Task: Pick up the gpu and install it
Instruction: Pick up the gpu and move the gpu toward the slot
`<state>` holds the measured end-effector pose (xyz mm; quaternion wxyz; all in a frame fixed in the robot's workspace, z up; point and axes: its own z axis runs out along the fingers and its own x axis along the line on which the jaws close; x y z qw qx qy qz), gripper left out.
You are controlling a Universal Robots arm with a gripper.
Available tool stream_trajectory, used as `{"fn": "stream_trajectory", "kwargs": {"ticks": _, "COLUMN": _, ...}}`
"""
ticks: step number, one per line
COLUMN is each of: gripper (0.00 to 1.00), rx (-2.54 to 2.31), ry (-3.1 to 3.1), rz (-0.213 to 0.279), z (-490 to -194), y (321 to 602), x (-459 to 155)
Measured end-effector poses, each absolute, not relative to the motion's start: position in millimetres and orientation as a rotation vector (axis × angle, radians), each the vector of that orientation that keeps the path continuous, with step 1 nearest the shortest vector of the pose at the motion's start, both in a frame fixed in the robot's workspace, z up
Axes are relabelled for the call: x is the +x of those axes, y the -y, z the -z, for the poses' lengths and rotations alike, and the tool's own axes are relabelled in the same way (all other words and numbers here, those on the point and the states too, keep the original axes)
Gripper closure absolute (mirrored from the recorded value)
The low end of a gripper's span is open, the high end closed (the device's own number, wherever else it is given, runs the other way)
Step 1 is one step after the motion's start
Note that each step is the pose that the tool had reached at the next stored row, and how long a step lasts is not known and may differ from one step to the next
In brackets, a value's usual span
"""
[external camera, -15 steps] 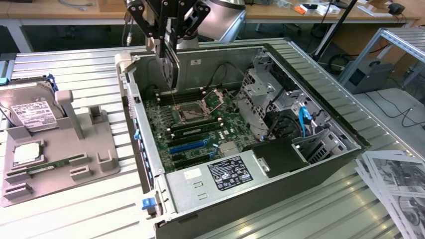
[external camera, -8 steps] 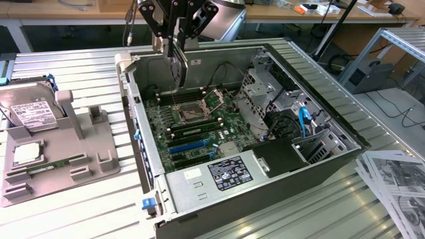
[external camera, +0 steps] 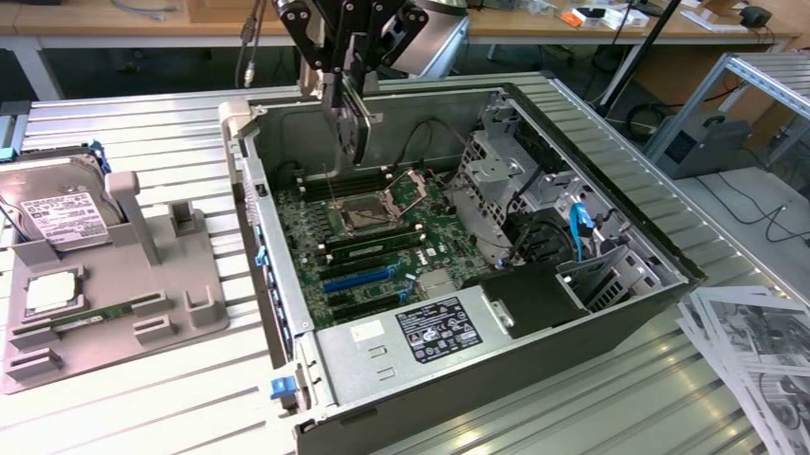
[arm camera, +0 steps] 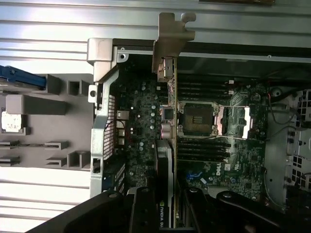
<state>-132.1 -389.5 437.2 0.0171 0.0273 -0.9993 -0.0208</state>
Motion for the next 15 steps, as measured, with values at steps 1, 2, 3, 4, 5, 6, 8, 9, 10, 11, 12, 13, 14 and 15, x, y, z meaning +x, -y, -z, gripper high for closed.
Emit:
{"fn": "stream_trajectory", "kwargs": {"ticks": 1, "gripper": 0.73, "rx": 0.085, "ry": 3.106, "rz": 0.065, "z": -437.2, "y": 389.5, "x": -132.1}}
{"fn": "stream_trajectory", "kwargs": {"ticks": 2, "gripper": 0.73, "rx": 0.085, "ry": 3.105, "rz": 0.065, "z": -437.2, "y": 389.5, "x": -132.1}}
{"fn": "stream_trajectory", "kwargs": {"ticks": 3, "gripper": 0.73, "rx": 0.085, "ry": 3.105, "rz": 0.065, "z": -437.2, "y": 389.5, "x": -132.1}}
{"fn": "stream_trajectory", "kwargs": {"ticks": 4, "gripper": 0.73, "rx": 0.085, "ry": 3.105, "rz": 0.065, "z": -437.2, "y": 389.5, "x": -131.8}}
{"fn": "stream_trajectory", "kwargs": {"ticks": 5, "gripper": 0.73, "rx": 0.085, "ry": 3.106, "rz": 0.065, "z": -437.2, "y": 389.5, "x": -130.3}}
{"fn": "stream_trajectory", "kwargs": {"ticks": 6, "gripper": 0.73, "rx": 0.085, "ry": 3.106, "rz": 0.065, "z": -437.2, "y": 389.5, "x": -127.4}}
{"fn": "stream_trajectory", "kwargs": {"ticks": 8, "gripper": 0.73, "rx": 0.085, "ry": 3.105, "rz": 0.065, "z": -437.2, "y": 389.5, "x": -122.0}}
{"fn": "stream_trajectory", "kwargs": {"ticks": 9, "gripper": 0.73, "rx": 0.085, "ry": 3.105, "rz": 0.065, "z": -437.2, "y": 389.5, "x": -118.8}}
{"fn": "stream_trajectory", "kwargs": {"ticks": 10, "gripper": 0.73, "rx": 0.085, "ry": 3.105, "rz": 0.065, "z": -437.2, "y": 389.5, "x": -116.3}}
{"fn": "stream_trajectory", "kwargs": {"ticks": 11, "gripper": 0.73, "rx": 0.085, "ry": 3.105, "rz": 0.065, "z": -437.2, "y": 389.5, "x": -113.8}}
{"fn": "stream_trajectory", "kwargs": {"ticks": 12, "gripper": 0.73, "rx": 0.085, "ry": 3.106, "rz": 0.065, "z": -437.2, "y": 389.5, "x": -112.0}}
{"fn": "stream_trajectory", "kwargs": {"ticks": 13, "gripper": 0.73, "rx": 0.085, "ry": 3.106, "rz": 0.065, "z": -437.2, "y": 389.5, "x": -110.2}}
{"fn": "stream_trajectory", "kwargs": {"ticks": 14, "gripper": 0.73, "rx": 0.085, "ry": 3.105, "rz": 0.065, "z": -437.2, "y": 389.5, "x": -108.7}}
{"fn": "stream_trajectory", "kwargs": {"ticks": 15, "gripper": 0.73, "rx": 0.085, "ry": 3.105, "rz": 0.065, "z": -437.2, "y": 389.5, "x": -105.9}}
